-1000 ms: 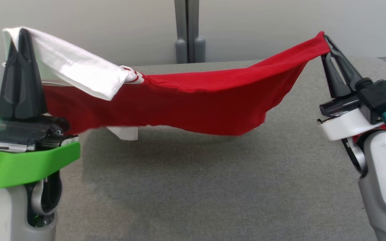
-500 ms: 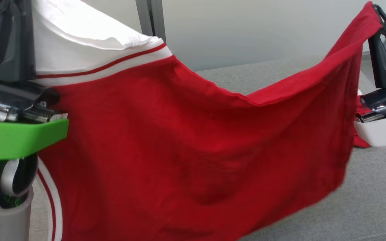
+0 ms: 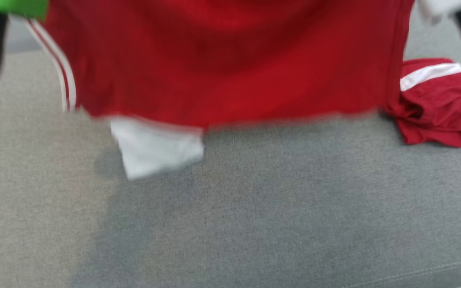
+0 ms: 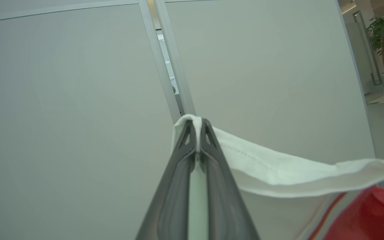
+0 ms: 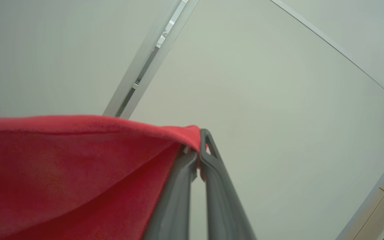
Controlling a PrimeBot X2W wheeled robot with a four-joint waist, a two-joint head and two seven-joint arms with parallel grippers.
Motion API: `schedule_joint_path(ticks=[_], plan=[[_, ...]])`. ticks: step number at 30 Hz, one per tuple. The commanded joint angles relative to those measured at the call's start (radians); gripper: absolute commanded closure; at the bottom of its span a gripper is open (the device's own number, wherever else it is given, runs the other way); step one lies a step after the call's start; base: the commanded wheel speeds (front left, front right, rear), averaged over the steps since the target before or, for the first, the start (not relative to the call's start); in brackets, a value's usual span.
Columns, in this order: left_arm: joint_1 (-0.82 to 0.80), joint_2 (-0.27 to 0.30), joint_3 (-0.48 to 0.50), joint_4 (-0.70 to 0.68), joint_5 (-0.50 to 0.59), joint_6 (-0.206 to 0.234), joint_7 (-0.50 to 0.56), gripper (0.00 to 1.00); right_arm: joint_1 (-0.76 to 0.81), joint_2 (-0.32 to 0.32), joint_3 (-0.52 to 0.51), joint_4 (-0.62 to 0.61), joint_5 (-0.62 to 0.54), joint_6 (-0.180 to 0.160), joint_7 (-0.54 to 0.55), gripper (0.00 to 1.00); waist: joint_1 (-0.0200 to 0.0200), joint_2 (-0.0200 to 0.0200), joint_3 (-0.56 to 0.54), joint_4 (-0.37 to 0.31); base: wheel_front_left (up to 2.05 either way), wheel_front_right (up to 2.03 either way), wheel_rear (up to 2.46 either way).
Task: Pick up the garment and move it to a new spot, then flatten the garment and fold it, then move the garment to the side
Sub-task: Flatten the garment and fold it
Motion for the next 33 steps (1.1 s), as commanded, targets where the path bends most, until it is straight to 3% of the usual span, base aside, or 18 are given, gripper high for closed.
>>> schedule_joint_path(ticks=[1, 8, 12, 17, 23, 33], plan=[[-0.081, 0.002, -0.012, 0.056, 0.023, -0.003, -0.02, 1.0, -0.082, 0.014, -0.003, 0.07, -0.025, -0.002, -0.022, 1.0, 0.0, 0.0, 0.132, 0.012, 0.0, 0.0, 0.0], [-0.402, -0.018, -0.053, 0.403, 0.146, 0.017, -0.202, 1.0, -0.397, 0.131, -0.067, 0.439, -0.18, -0.002, -0.152, 1.0, 0.0, 0.0, 0.205, 0.013, 0.0, 0.0, 0.0], [-0.483, -0.034, -0.06, 0.559, 0.161, 0.022, -0.273, 1.0, -0.437, 0.199, -0.106, 0.565, -0.25, -0.002, -0.216, 1.0, 0.0, 0.0, 0.243, 0.013, 0.0, 0.0, 0.0], [-0.439, -0.054, -0.05, 0.659, 0.129, 0.013, -0.306, 1.0, -0.392, 0.244, -0.105, 0.656, -0.298, -0.002, -0.262, 1.0, 0.0, 0.0, 0.305, 0.02, 0.0, 0.0, 0.0], [-0.277, -0.068, -0.009, 0.578, 0.078, -0.002, -0.311, 1.0, -0.296, 0.259, -0.066, 0.694, -0.305, -0.002, -0.279, 1.0, 0.0, 0.0, 0.342, 0.04, 0.0, 0.0, 0.0], [0.108, -0.058, 0.044, 0.335, 0.021, -0.01, -0.31, 1.0, -0.053, 0.232, 0.007, 0.544, -0.199, -0.002, -0.279, 1.0, 0.0, 0.0, 0.298, 0.054, 0.0, 0.0, 0.0]])
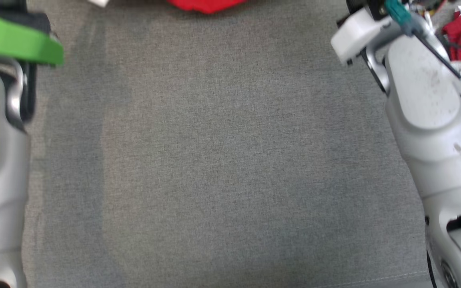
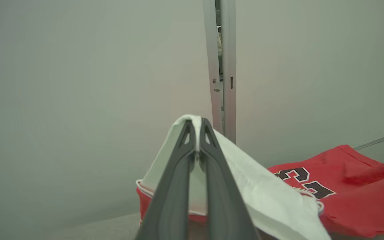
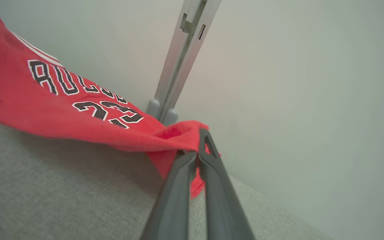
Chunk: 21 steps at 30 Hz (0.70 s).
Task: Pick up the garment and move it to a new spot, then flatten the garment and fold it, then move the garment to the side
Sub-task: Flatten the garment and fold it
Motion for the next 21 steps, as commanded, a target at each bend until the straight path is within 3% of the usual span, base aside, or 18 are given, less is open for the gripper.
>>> schedule_joint_path(ticks=[1, 11, 21], plan=[[0.056, -0.003, 0.015, -0.029, -0.015, -0.003, -0.003, 1.0, 0.049, -0.008, 0.002, -0.026, 0.022, -0.002, -0.004, 1.0, -0.0001, 0.0, -0.036, 0.001, 0.0, 0.0, 0.0], [0.44, -0.059, 0.08, -0.213, -0.041, 0.005, -0.003, 1.0, 0.361, -0.036, -0.007, -0.192, 0.116, -0.002, -0.004, 1.0, -0.0001, 0.0, -0.215, -0.009, 0.0, 0.0, 0.0], [0.867, -0.114, 0.126, -0.43, -0.084, 0.074, 0.008, 1.0, 0.694, -0.09, 0.003, -0.44, 0.164, -0.002, 0.109, 1.0, -0.0001, 0.0, -0.414, -0.013, 0.0, 0.0, 0.0]])
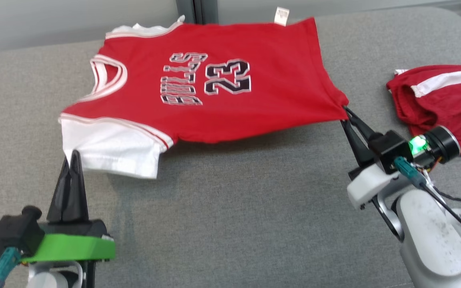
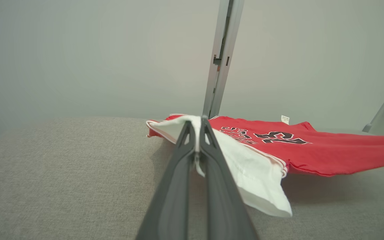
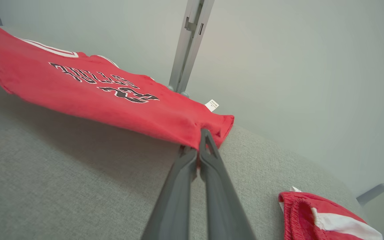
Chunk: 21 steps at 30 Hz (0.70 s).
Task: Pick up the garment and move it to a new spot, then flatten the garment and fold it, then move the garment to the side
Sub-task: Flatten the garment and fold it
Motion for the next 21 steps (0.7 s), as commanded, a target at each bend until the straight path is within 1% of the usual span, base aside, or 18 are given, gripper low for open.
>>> schedule_joint_path(ticks=[1, 5, 10, 12, 15, 17, 21], plan=[[0.048, -0.003, 0.005, -0.031, -0.011, 0.013, 0.009, 1.0, 0.05, -0.014, -0.005, -0.039, 0.007, -0.002, 0.02, 1.0, 0.0, 0.0, -0.108, -0.001, 0.0, 0.0, 0.0], [0.19, -0.008, -0.007, -0.136, -0.018, 0.04, 0.055, 1.0, 0.207, -0.031, -0.015, -0.199, 0.006, -0.002, 0.111, 1.0, 0.0, 0.0, -0.15, 0.015, 0.0, 0.0, 0.0], [0.312, -0.012, -0.019, -0.221, -0.043, 0.068, 0.126, 1.0, 0.383, -0.047, -0.007, -0.343, 0.032, -0.002, 0.225, 1.0, 0.0, 0.0, -0.177, 0.031, 0.0, 0.0, 0.0], [0.335, -0.01, -0.027, -0.224, -0.049, 0.071, 0.151, 1.0, 0.417, -0.062, 0.0, -0.352, 0.032, -0.002, 0.262, 1.0, 0.0, 0.0, -0.179, 0.032, 0.0, 0.0, 0.0], [0.343, -0.016, -0.038, -0.208, -0.067, 0.068, 0.177, 1.0, 0.434, -0.067, 0.018, -0.34, 0.038, -0.002, 0.306, 1.0, 0.0, 0.0, -0.177, 0.03, 0.0, 0.0, 0.0], [0.334, -0.022, -0.044, -0.191, -0.078, 0.064, 0.187, 1.0, 0.428, -0.078, 0.03, -0.324, 0.041, -0.002, 0.33, 1.0, 0.0, 0.0, -0.171, 0.028, 0.0, 0.0, 0.0], [0.304, -0.024, -0.048, -0.139, -0.098, 0.054, 0.197, 1.0, 0.396, -0.08, 0.05, -0.281, 0.058, -0.002, 0.352, 1.0, 0.0, 0.0, -0.153, 0.027, 0.0, 0.0, 0.0]])
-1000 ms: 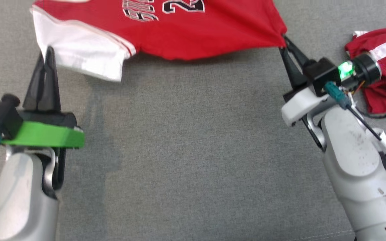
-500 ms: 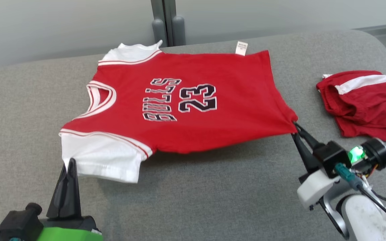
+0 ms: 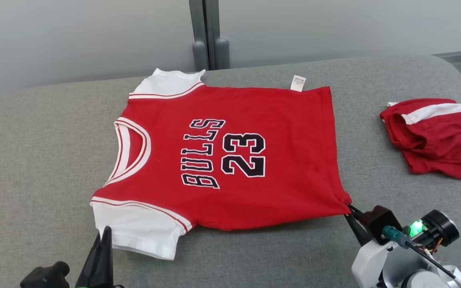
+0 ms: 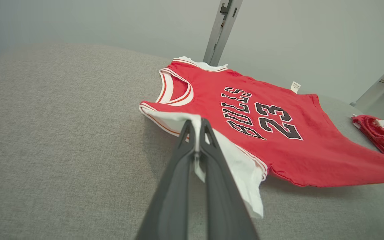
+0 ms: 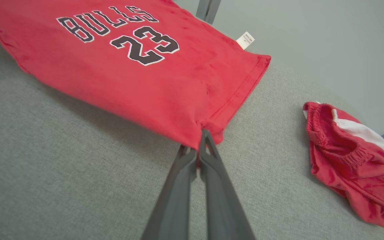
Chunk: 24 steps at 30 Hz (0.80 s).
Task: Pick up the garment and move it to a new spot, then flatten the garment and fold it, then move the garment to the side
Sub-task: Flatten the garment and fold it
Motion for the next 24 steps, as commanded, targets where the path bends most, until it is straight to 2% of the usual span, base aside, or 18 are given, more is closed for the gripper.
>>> schedule_joint_path(ticks=[1, 12, 24], plan=[[-0.024, -0.001, 0.001, 0.017, -0.011, -0.007, 0.002, 1.0, -0.022, -0.007, 0.0, 0.016, 0.01, -0.002, 0.003, 1.0, 0.0001, 0.0, 0.012, -0.001, 0.0, 0.0, 0.0], [-0.212, -0.031, -0.012, 0.166, -0.047, -0.044, -0.012, 1.0, -0.15, 0.001, 0.011, 0.127, 0.028, -0.002, 0.0, 1.0, 0.0001, 0.0, 0.078, 0.004, 0.0, 0.0, 0.0], [-0.564, -0.056, -0.027, 0.428, -0.018, -0.081, -0.123, 1.0, -0.339, 0.024, -0.013, 0.265, 0.026, -0.002, -0.029, 1.0, 0.0001, 0.0, 0.18, -0.008, 0.0, 0.0, 0.0]])
